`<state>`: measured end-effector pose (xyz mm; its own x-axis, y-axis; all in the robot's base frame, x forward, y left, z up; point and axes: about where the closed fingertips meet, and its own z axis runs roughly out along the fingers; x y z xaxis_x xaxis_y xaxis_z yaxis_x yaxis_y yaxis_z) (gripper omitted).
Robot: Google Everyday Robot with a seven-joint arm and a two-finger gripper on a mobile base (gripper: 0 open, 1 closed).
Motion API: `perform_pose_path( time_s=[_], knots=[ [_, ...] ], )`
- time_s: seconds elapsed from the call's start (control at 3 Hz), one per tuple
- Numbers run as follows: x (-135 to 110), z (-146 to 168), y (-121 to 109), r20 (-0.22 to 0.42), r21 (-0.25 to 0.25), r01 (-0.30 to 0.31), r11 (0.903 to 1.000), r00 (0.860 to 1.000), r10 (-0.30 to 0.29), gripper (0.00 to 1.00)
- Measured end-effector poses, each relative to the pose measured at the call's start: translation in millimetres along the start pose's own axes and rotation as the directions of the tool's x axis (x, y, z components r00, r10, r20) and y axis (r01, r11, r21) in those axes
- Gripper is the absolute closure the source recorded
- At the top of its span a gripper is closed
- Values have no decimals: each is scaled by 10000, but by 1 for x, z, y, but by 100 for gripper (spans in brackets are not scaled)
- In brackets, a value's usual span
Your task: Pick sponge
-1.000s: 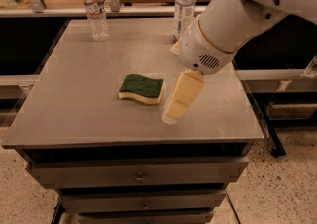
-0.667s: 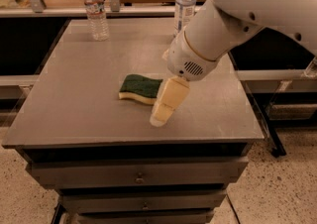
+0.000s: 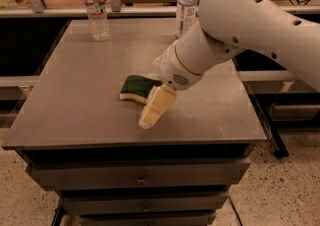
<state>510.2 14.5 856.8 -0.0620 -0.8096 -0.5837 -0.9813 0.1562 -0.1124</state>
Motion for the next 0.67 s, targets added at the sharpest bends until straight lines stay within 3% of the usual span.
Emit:
perform_pose_path(
  time_s=[0.67],
  knots=[
    [4, 29, -29, 1, 50, 35, 10000, 10000, -35, 0]
  ],
)
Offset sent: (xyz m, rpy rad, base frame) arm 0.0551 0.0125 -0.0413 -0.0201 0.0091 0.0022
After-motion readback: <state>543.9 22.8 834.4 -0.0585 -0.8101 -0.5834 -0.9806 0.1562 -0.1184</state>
